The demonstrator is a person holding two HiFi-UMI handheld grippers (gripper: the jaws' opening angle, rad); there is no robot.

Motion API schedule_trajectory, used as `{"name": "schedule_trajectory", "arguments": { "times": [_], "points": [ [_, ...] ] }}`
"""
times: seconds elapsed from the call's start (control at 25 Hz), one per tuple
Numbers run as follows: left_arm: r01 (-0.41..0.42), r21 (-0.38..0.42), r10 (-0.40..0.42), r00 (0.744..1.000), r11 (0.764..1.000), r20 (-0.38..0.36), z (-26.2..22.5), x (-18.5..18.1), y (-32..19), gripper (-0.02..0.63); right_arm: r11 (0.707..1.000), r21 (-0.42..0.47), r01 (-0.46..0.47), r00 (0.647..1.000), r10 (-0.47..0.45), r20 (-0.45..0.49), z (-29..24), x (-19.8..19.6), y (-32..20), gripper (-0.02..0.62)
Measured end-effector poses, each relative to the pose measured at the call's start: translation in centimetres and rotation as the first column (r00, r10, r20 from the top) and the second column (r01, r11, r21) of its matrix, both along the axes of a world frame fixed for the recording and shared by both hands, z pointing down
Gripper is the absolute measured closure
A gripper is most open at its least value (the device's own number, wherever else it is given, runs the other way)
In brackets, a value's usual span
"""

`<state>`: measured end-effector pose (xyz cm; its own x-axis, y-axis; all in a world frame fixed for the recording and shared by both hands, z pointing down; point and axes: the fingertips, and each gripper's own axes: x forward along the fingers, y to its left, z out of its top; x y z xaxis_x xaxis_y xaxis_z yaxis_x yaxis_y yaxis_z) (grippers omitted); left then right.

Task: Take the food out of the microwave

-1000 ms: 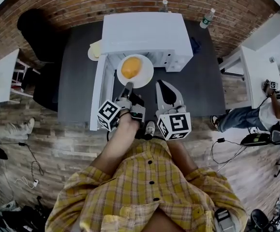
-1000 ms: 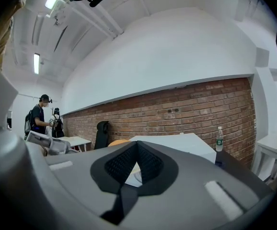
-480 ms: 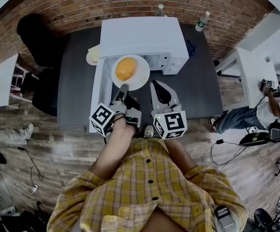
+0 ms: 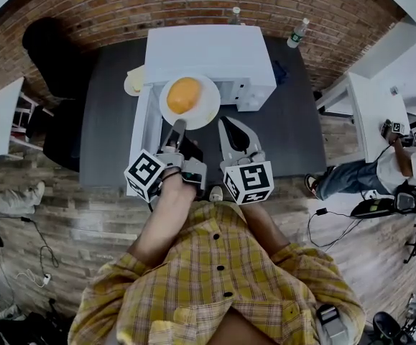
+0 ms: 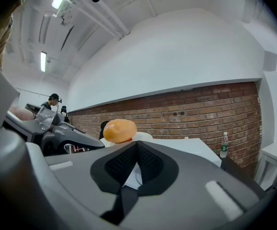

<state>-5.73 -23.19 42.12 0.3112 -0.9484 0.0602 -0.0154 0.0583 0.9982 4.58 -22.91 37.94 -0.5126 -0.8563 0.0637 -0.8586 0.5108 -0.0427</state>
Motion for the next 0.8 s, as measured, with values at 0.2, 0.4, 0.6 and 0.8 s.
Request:
{"name": "schedule_trajectory", "arguments": {
  "times": [0.2,0.4,0.6,0.8],
  "points": [
    [0.024,0.028,-0.024,1.000,0.999,0.017,-1.0,-0.4,-0.6,0.594,1.000,0.010,0.002,1.000,-0.002,0.001,-0.5,-0.1,-0.4,0.595],
    [0.022,0.040,-0.022,1.000,0.999,0.004,-1.4,-0.1,-0.6,0.594,1.000,0.010,-0.002,1.000,0.002,0.014,-0.6,0.1,-0.7,0.595],
    [0.027,0.055,-0.027,1.000,0.998,0.002,-1.7,-0.2,-0.8,0.594,1.000,0.004,0.004,1.000,-0.004,0.011,-0.5,0.0,-1.0,0.595],
    [0.018,0.056,-0.019,1.000,0.998,0.015,-1.6,0.0,-1.3,0.594,1.000,0.003,0.005,1.000,-0.005,0.010,-0.2,0.0,-1.5,0.595]
  ]
}}
